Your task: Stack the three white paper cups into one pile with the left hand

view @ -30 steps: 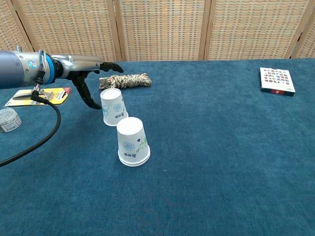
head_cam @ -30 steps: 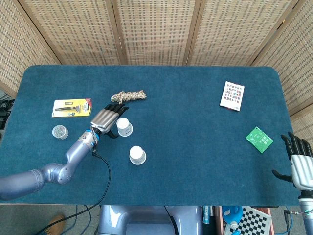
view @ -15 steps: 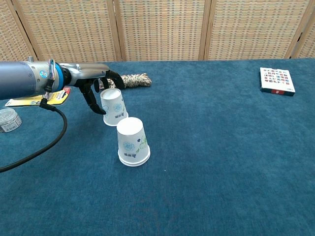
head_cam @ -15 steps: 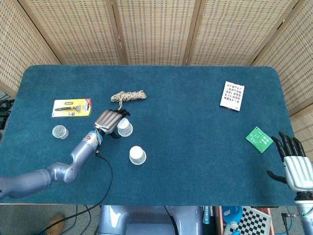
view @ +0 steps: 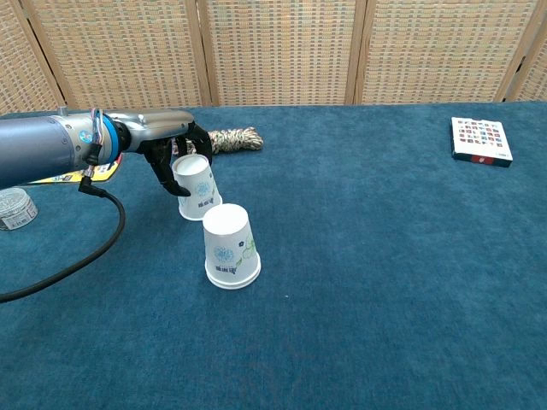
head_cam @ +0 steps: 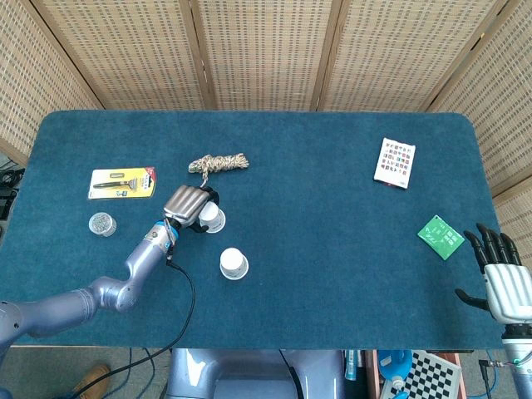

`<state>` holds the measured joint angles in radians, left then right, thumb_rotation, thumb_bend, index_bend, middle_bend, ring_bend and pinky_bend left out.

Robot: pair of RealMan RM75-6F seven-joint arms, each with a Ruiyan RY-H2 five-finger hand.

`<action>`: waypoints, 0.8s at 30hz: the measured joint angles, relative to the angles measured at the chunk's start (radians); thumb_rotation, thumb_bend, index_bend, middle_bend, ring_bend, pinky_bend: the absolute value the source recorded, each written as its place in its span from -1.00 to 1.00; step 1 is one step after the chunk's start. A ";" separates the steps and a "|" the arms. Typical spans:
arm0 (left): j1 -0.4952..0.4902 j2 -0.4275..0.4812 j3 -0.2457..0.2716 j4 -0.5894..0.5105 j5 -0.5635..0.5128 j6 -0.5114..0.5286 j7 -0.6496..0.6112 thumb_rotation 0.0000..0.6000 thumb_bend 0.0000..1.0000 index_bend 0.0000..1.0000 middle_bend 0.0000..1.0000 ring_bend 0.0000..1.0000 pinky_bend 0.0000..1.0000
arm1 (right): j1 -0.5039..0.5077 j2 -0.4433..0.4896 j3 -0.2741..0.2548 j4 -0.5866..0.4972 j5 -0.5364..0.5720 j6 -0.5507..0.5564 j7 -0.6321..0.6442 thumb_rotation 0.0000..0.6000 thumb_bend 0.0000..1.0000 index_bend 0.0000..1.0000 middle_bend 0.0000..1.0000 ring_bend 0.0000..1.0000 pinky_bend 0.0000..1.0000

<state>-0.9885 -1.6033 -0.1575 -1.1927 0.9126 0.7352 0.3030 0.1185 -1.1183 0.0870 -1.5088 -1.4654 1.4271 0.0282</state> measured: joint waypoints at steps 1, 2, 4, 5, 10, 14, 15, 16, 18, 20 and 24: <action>0.002 -0.002 -0.002 0.002 0.004 0.004 -0.002 1.00 -0.51 -0.23 -0.32 -0.23 -0.18 | 0.000 0.000 0.000 0.000 0.001 -0.001 0.000 1.00 -1.00 -0.76 -1.00 -1.00 -1.00; 0.003 -0.004 -0.003 0.004 0.006 0.006 -0.001 1.00 -0.49 -0.22 -0.32 -0.23 -0.18 | 0.001 0.000 0.000 0.000 0.001 -0.002 0.001 1.00 -1.00 -0.76 -1.00 -1.00 -1.00; 0.005 -0.005 -0.005 0.005 0.007 0.008 -0.001 1.00 -0.43 -0.21 -0.31 -0.22 -0.18 | 0.001 0.000 0.000 0.000 0.002 -0.003 0.002 1.00 -1.00 -0.76 -1.00 -1.00 -1.00; 0.006 -0.005 -0.005 0.006 0.007 0.009 -0.001 1.00 -0.42 -0.20 -0.31 -0.22 -0.18 | 0.001 0.000 -0.001 0.001 0.002 -0.004 0.002 1.00 -1.00 -0.76 -1.00 -1.00 -1.00; 0.009 -0.005 -0.011 0.006 0.012 0.011 -0.003 1.00 -0.40 -0.17 -0.29 -0.20 -0.18 | 0.002 -0.001 -0.001 0.002 0.005 -0.008 0.002 1.00 -1.00 -0.76 -1.00 -1.00 -1.00; 0.012 0.008 -0.016 -0.007 0.016 0.015 -0.006 1.00 -0.40 -0.17 -0.28 -0.20 -0.18 | 0.003 -0.002 -0.001 0.001 0.006 -0.008 0.000 1.00 -1.00 -0.76 -1.00 -1.00 -1.00; 0.013 0.013 -0.018 -0.015 0.018 0.017 -0.007 1.00 -0.40 -0.17 -0.28 -0.20 -0.18 | 0.003 -0.002 -0.001 0.001 0.006 -0.009 0.000 1.00 -1.00 -0.76 -1.00 -1.00 -1.00; 0.014 0.022 -0.020 -0.026 0.021 0.019 -0.008 1.00 -0.40 -0.17 -0.28 -0.20 -0.18 | 0.003 -0.002 -0.001 0.000 0.007 -0.009 -0.001 1.00 -1.00 -0.76 -1.00 -1.00 -1.00; 0.016 0.039 -0.023 -0.048 0.029 0.029 -0.006 1.00 -0.40 -0.17 -0.28 -0.20 -0.18 | 0.003 -0.002 -0.001 -0.001 0.007 -0.010 -0.002 1.00 -1.00 -0.76 -1.00 -1.00 -1.00; 0.020 0.062 -0.026 -0.085 0.039 0.044 -0.004 1.00 -0.40 -0.17 -0.28 -0.20 -0.18 | 0.003 -0.002 -0.001 -0.001 0.008 -0.010 -0.003 1.00 -1.00 -0.76 -1.00 -1.00 -1.00; 0.031 0.120 -0.035 -0.183 0.061 0.069 -0.008 1.00 -0.40 -0.17 -0.28 -0.20 -0.18 | 0.004 -0.002 -0.003 -0.003 0.009 -0.014 -0.003 1.00 -1.00 -0.76 -1.00 -1.00 -1.00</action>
<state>-0.9575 -1.4837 -0.1928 -1.3754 0.9740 0.8042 0.2952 0.1225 -1.1206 0.0844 -1.5120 -1.4568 1.4133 0.0248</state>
